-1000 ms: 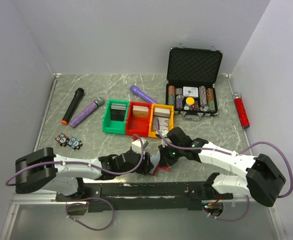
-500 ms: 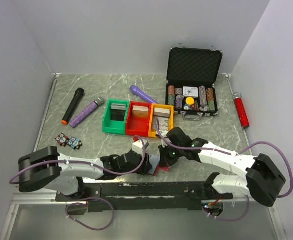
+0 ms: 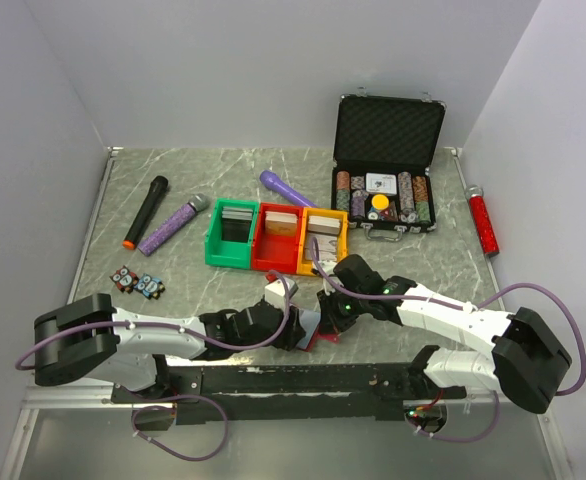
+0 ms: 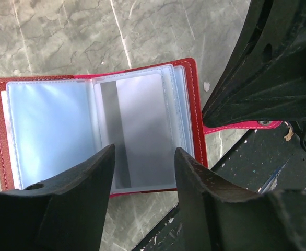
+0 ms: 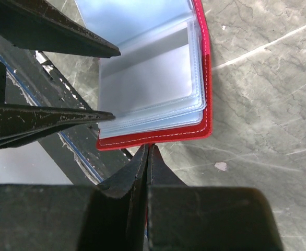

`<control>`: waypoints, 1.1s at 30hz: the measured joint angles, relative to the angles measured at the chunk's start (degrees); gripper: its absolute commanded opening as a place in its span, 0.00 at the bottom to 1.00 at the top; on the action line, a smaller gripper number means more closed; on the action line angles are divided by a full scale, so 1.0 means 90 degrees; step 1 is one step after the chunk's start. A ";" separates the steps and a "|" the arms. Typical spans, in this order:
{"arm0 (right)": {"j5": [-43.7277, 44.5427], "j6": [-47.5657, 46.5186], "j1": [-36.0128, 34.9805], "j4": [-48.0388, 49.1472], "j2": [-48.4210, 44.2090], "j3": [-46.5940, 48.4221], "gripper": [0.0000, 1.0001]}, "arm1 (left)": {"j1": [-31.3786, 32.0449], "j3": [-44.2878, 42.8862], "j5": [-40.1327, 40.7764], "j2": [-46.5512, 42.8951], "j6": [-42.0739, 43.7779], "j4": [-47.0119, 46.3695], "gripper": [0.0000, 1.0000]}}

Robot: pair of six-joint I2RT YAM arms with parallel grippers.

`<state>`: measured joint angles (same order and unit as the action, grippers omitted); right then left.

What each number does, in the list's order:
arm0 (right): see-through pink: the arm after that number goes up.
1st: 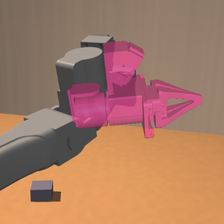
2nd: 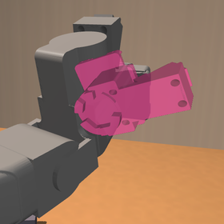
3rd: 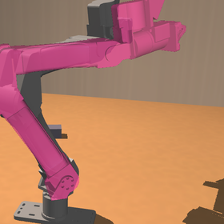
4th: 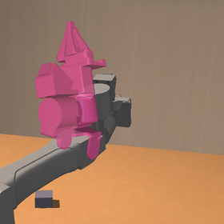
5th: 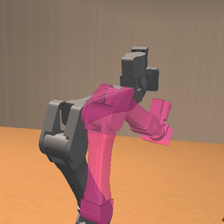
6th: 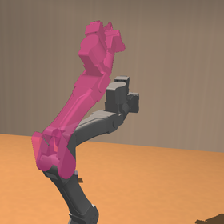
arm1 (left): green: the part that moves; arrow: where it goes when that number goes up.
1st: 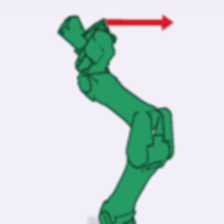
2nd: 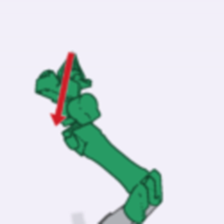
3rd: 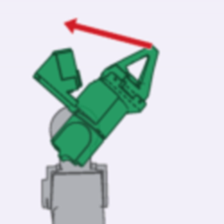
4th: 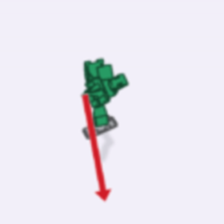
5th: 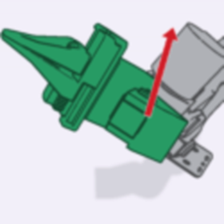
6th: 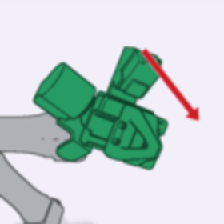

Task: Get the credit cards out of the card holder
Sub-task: Remove the credit card from the card holder.

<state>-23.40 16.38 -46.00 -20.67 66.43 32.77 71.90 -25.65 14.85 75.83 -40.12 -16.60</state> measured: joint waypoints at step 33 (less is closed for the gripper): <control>0.0012 -0.0022 0.0000 0.0000 0.0000 0.0002 0.00 | 0.0119 -0.0053 -0.0029 0.0223 -0.0005 -0.0056 0.28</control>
<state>-23.29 16.19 -46.00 -20.67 66.43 32.80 72.97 -26.13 14.59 77.84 -40.16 -17.10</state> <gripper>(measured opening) 0.010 0.321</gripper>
